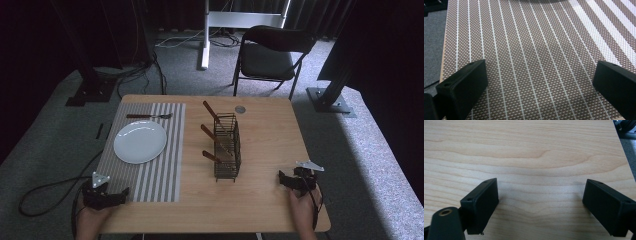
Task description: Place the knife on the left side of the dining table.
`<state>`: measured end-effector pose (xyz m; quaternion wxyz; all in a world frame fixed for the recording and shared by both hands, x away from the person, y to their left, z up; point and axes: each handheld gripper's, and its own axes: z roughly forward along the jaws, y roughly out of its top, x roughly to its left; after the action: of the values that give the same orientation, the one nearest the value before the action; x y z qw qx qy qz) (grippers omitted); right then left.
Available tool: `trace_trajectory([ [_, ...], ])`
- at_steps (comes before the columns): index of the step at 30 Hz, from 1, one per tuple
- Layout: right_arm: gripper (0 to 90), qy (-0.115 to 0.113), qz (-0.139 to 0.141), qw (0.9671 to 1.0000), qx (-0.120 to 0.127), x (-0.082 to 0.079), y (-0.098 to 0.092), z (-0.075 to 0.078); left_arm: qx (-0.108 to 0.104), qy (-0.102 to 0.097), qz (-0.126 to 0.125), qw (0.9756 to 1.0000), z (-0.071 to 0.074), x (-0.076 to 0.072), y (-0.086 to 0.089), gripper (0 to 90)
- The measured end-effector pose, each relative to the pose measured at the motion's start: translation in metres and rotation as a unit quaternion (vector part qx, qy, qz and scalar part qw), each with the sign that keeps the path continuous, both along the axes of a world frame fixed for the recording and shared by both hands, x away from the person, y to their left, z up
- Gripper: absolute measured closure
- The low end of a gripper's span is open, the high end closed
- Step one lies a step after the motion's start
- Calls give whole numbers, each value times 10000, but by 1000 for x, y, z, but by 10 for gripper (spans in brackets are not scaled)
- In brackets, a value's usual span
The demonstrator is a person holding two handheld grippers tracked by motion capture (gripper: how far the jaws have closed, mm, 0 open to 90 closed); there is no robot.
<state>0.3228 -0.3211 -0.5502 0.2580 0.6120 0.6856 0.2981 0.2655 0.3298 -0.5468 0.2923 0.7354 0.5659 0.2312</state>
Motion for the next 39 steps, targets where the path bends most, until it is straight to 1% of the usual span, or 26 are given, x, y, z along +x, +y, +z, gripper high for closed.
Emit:
trace_trajectory([
  [8,127,0,-1,10000,0,0,0,0,10,23,-44,10000,0,0,1,0],
  [27,126,0,-2,10000,0,0,0,0,15,7,-62,10000,0,-1,1,0],
  [33,126,0,-1,10000,1,0,0,0,42,107,39,9999,2,-1,-2,8],
  [34,126,3,-4,10000,-1,0,0,0,63,182,70,9998,4,-1,-4,8],
  [35,126,4,-4,10000,-1,0,0,0,63,182,70,9998,4,-1,-4,8],
  [36,126,4,-3,10000,-1,0,0,0,14,190,50,9998,6,-2,-6,8],
  [39,126,4,-3,10000,-1,0,0,0,12,154,17,9999,9,-2,-8,9],
])
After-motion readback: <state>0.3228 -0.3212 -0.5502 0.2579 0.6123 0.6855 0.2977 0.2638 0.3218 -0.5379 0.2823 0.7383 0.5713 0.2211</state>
